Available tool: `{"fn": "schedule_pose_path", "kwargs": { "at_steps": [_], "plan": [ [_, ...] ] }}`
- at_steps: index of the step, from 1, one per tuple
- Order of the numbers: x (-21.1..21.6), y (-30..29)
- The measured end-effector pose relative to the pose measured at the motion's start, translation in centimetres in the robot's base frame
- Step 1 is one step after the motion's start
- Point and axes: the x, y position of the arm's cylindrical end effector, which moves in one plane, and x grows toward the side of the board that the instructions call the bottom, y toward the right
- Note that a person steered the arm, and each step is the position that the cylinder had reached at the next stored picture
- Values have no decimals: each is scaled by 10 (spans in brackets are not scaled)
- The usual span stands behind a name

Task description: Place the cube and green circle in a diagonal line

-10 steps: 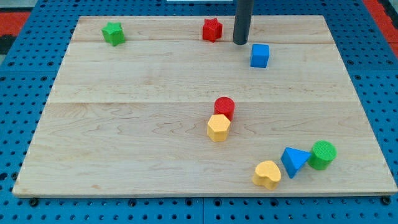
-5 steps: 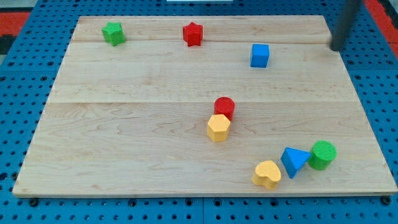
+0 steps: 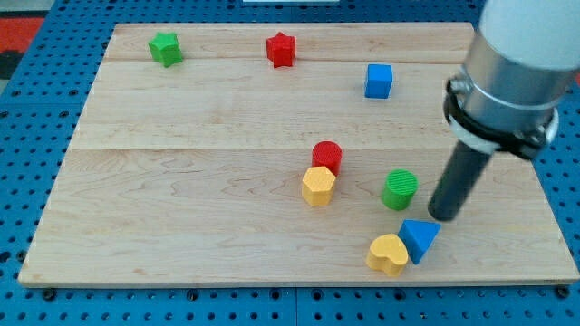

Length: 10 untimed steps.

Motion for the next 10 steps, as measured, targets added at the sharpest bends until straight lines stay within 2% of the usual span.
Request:
{"fn": "schedule_pose_path", "kwargs": {
  "at_steps": [1, 2, 3, 4, 5, 6, 7, 8, 9, 10],
  "plan": [
    [-18, -50],
    [-75, -80],
    [-120, -82],
    [-146, -33],
    [-158, -10],
    [-146, 22],
    [-173, 70],
    [-238, 46],
    [-248, 25],
    [-218, 7]
  ]
}}
